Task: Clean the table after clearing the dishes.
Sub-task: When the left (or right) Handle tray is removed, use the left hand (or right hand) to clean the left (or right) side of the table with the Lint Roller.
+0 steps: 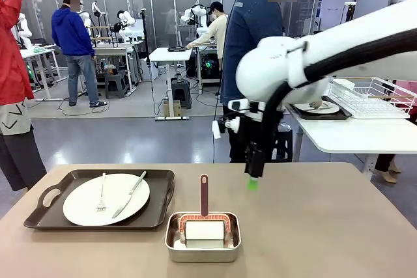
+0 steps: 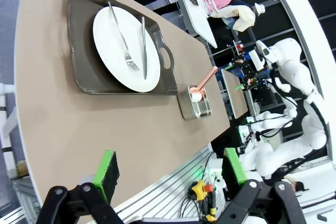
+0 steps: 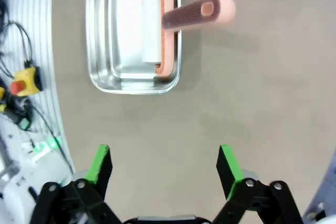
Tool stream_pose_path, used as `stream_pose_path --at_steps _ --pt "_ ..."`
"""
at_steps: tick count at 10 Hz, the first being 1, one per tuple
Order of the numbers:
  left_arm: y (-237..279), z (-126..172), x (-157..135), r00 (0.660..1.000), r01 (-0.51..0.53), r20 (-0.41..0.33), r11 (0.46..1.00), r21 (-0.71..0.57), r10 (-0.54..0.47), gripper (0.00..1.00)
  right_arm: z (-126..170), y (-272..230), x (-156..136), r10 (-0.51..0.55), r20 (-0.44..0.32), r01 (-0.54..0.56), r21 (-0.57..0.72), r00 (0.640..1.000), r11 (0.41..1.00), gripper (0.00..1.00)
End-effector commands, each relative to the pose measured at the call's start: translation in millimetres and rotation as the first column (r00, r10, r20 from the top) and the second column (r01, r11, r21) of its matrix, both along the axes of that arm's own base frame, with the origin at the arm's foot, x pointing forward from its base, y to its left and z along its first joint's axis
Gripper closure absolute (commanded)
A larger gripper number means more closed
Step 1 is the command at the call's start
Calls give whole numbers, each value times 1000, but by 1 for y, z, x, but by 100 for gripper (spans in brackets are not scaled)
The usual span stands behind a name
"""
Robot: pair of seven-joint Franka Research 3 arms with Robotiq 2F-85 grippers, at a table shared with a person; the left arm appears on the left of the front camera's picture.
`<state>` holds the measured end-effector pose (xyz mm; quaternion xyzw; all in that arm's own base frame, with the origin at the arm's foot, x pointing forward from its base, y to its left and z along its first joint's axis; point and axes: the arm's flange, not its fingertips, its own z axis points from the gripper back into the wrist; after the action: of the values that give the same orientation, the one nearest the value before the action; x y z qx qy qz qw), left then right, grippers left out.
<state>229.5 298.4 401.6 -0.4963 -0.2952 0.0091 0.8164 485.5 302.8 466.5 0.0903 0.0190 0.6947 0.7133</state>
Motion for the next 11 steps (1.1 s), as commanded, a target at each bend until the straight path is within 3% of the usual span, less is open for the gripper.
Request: stream_pose_path --at_steps 1,5,7,11 --pt "1 0 -3 1000 2 24 1000 -10 -2 0 17 36 23 109 -3 -109 -55 994 993 0" --pt "1 0 -3 1000 2 24 1000 -10 -2 0 3 78 31 196 -30 -197 -44 980 979 0" --pt "1 0 -3 1000 2 24 1000 -10 -2 0 -10 93 34 181 -36 -184 -87 983 979 0" --pt "1 0 -3 1000 2 24 1000 -10 -2 0 -33 108 49 215 -114 -223 -64 970 973 0"
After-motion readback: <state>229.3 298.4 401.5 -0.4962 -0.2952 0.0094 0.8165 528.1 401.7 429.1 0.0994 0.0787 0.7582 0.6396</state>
